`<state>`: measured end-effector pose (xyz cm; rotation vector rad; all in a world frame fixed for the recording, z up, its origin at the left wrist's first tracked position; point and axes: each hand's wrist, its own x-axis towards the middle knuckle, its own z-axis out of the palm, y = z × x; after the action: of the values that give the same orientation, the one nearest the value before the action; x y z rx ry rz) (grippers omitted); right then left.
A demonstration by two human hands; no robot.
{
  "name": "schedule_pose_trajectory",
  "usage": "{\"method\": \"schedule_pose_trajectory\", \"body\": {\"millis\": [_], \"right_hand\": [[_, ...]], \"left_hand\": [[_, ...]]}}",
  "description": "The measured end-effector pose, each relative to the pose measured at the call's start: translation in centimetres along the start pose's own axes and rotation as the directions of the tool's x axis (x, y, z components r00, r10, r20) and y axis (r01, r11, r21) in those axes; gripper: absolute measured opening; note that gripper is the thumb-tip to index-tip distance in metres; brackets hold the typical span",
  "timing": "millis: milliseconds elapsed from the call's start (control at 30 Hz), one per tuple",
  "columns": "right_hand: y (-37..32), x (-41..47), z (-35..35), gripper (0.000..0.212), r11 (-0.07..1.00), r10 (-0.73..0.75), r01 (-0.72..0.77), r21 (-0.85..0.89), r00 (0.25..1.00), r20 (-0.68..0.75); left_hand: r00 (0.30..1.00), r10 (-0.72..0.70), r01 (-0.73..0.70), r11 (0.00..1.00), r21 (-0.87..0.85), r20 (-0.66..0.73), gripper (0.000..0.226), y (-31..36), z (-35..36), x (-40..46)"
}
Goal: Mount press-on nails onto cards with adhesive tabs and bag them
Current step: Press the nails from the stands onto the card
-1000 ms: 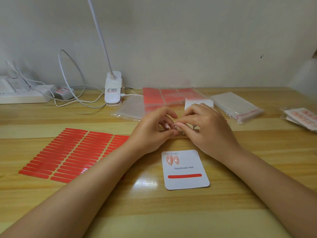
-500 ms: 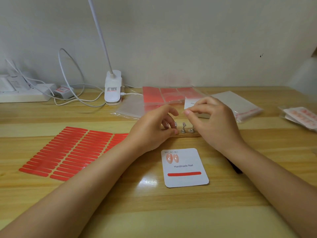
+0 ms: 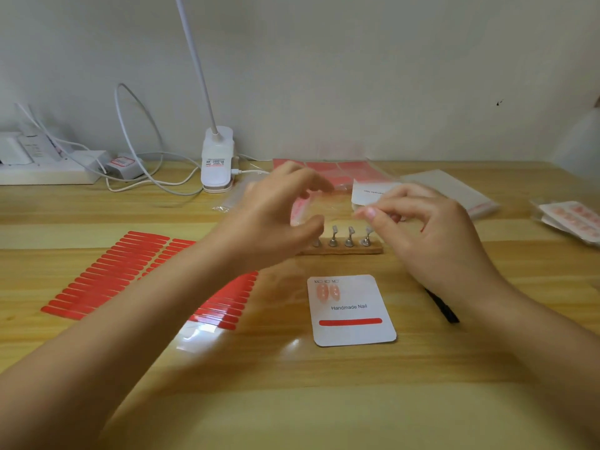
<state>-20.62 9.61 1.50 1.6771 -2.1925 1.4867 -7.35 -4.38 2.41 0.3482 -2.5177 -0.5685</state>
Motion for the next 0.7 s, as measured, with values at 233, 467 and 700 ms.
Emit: {"method": "schedule_pose_trajectory", "body": {"millis": [233, 467, 700], "right_hand": [[1.8, -3.1, 0.4, 0.007, 0.993, -0.071, 0.077, -0.094, 0.995, 0.067], [2.0, -4.0, 0.7, 0.013, 0.925, -0.185, 0.222, -0.309, 0.972, 0.146], [1.7, -4.3, 0.6, 0.013, 0.883, -0.238, 0.296, -0.365, 0.951, 0.196]], "left_hand": [[0.99, 0.103, -0.105, 0.994, 0.012, 0.094, 0.021, 1.1, 2.0, -4.4], [0.984, 0.103, -0.114, 0.991, 0.074, 0.143, 0.032, 0.6, 3.0, -5.4], [0.985, 0.113, -0.124, 0.988, 0.086, 0.13, 0.031, 0.5, 3.2, -5.6]]}}
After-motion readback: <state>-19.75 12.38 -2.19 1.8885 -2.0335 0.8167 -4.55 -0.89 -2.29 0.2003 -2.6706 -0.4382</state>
